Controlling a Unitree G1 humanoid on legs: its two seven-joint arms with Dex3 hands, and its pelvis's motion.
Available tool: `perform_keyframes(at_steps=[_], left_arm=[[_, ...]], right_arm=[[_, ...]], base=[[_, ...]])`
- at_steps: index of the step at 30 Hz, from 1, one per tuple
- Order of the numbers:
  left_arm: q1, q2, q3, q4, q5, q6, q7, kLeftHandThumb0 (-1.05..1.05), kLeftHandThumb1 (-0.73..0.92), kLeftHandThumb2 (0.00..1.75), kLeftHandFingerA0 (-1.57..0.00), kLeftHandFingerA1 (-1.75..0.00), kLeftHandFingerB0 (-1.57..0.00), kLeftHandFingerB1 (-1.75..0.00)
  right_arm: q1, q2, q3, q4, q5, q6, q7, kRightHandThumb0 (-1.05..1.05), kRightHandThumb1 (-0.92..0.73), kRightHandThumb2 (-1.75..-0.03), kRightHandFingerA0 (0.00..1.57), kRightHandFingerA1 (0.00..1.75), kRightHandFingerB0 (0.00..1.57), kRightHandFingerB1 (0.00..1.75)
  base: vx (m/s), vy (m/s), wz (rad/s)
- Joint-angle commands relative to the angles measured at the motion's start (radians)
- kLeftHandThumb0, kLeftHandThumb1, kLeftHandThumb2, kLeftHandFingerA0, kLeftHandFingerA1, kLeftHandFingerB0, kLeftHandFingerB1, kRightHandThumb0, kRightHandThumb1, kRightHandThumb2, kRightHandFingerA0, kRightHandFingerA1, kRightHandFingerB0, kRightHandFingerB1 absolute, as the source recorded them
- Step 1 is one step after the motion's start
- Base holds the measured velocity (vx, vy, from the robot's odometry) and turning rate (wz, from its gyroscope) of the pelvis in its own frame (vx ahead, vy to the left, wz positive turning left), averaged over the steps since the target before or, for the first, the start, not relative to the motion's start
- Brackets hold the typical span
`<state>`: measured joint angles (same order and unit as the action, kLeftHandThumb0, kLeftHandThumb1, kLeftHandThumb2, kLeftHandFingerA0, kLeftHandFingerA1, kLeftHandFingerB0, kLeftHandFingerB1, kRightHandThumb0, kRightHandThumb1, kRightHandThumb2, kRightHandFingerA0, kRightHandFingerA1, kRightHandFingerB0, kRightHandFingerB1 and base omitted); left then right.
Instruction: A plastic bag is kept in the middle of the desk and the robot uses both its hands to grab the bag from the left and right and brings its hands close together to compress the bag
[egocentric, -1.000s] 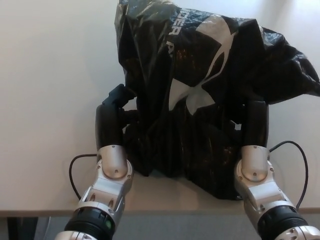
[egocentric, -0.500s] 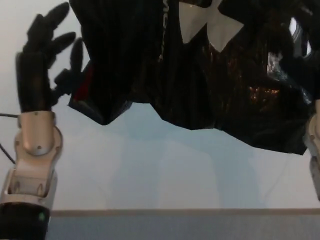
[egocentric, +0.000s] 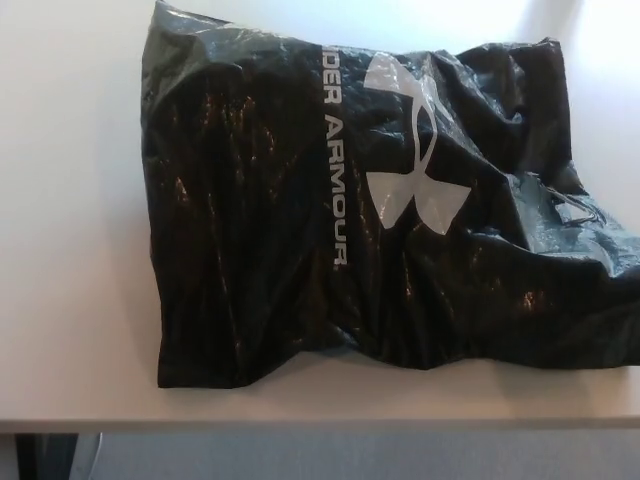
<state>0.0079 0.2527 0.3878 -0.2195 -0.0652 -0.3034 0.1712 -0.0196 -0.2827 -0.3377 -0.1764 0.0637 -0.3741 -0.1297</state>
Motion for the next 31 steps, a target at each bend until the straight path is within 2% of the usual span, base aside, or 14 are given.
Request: perform_keyframes(at_steps=[1,4,6,8,10,13,14,16,18,23,25,26,29,31], left_arm=[[0.559,-0.127,-0.014,-0.249,-0.429,-0.41,-0.319,-0.27,0.74,0.6,-0.79,-0.64,-0.61,-0.54],[0.642,-0.182,-0.077,-0.203,-0.417,-0.41,-0.331,-0.33,0.71,0.62,-0.84,-0.74,-0.69,-0.6],[0.673,-0.237,-0.137,-0.099,-0.34,-0.486,-0.311,-0.34,0.76,0.63,-0.79,-0.89,-0.69,-0.72],[0.702,-0.267,-0.179,-0.028,-0.343,-0.501,-0.345,-0.31,0.78,0.63,-0.76,-0.94,-0.67,-0.72],[0.704,-0.277,-0.189,0.063,-0.321,-0.554,-0.366,-0.31,0.79,0.62,-0.77,-0.92,-0.68,-0.68],[0.666,-0.291,-0.189,0.168,-0.31,-0.556,-0.382,-0.34,0.77,0.63,-0.79,-0.95,-0.69,-0.71],[0.673,-0.302,-0.189,0.173,-0.307,-0.532,-0.373,-0.34,0.75,0.62,-0.82,-0.95,-0.73,-0.7],[0.641,-0.294,-0.178,0.216,-0.304,-0.529,-0.379,-0.34,0.76,0.62,-0.79,-0.96,-0.71,-0.69],[0.594,-0.286,-0.171,0.223,-0.314,-0.497,-0.381,-0.34,0.78,0.62,-0.78,-0.95,-0.72,-0.7],[0.541,-0.281,-0.164,0.246,-0.269,-0.511,-0.358,-0.4,0.78,0.62,-0.8,-0.94,-0.73,-0.75],[0.526,-0.281,-0.161,0.251,-0.256,-0.518,-0.351,-0.4,0.79,0.62,-0.81,-0.96,-0.73,-0.78],[0.524,-0.28,-0.166,0.236,-0.249,-0.504,-0.349,-0.42,0.8,0.63,-0.76,-1.0,-0.71,-0.78],[0.52,-0.289,-0.168,0.232,-0.241,-0.514,-0.347,-0.41,0.79,0.62,-0.74,-1.05,-0.69,-0.79],[0.521,-0.288,-0.166,0.236,-0.232,-0.528,-0.35,-0.43,0.8,0.63,-0.75,-1.08,-0.68,-0.8]], right_arm=[[0.589,0.093,-0.017,-0.324,0.238,-0.258,0.192,-0.16,-0.53,-0.55,0.8,0.59,0.73,0.55],[0.636,0.117,0.031,-0.256,0.204,-0.311,0.2,-0.14,-0.54,-0.55,0.82,0.64,0.77,0.59],[0.647,0.129,0.062,-0.161,0.143,-0.35,0.199,-0.14,-0.56,-0.56,0.81,0.64,0.75,0.57],[0.643,0.139,0.084,-0.081,0.094,-0.376,0.192,-0.16,-0.55,-0.56,0.81,0.64,0.75,0.56],[0.638,0.139,0.095,-0.009,0.078,-0.393,0.201,-0.18,-0.55,-0.56,0.82,0.65,0.75,0.56],[0.622,0.154,0.134,0.11,0.022,-0.384,0.188,-0.24,-0.58,-0.57,0.83,0.63,0.77,0.56],[0.622,0.152,0.144,0.153,0.016,-0.401,0.195,-0.25,-0.6,-0.57,0.82,0.65,0.76,0.56],[0.592,0.154,0.153,0.228,-0.017,-0.432,0.181,-0.32,-0.64,-0.59,0.83,0.67,0.76,0.57],[0.552,0.158,0.151,0.231,-0.057,-0.42,0.144,-0.4,-0.69,-0.61,0.83,0.66,0.76,0.58],[0.514,0.17,0.158,0.217,-0.09,-0.386,0.112,-0.4,-0.71,-0.61,0.82,0.65,0.76,0.57],[0.499,0.168,0.156,0.22,-0.093,-0.388,0.112,-0.4,-0.71,-0.61,0.82,0.65,0.76,0.57],[0.481,0.16,0.154,0.223,-0.099,-0.39,0.112,-0.43,-0.72,-0.62,0.82,0.66,0.76,0.56],[0.447,0.136,0.149,0.258,-0.111,-0.42,0.121,-0.49,-0.74,-0.62,0.81,0.67,0.76,0.56],[0.432,0.127,0.146,0.282,-0.117,-0.446,0.124,-0.51,-0.74,-0.62,0.84,0.67,0.78,0.56]], base=[[0.0,0.0,0.0],[0.0,0.0,0.0],[0.0,0.0,0.0],[0.0,0.0,0.0],[0.0,0.0,0.0],[0.0,0.0,0.0],[0.0,0.0,0.0],[0.0,0.0,0.0],[0.0,0.0,0.0],[0.0,0.0,0.0],[0.0,0.0,0.0],[0.0,0.0,0.0],[0.0,0.0,0.0],[0.0,0.0,0.0]])
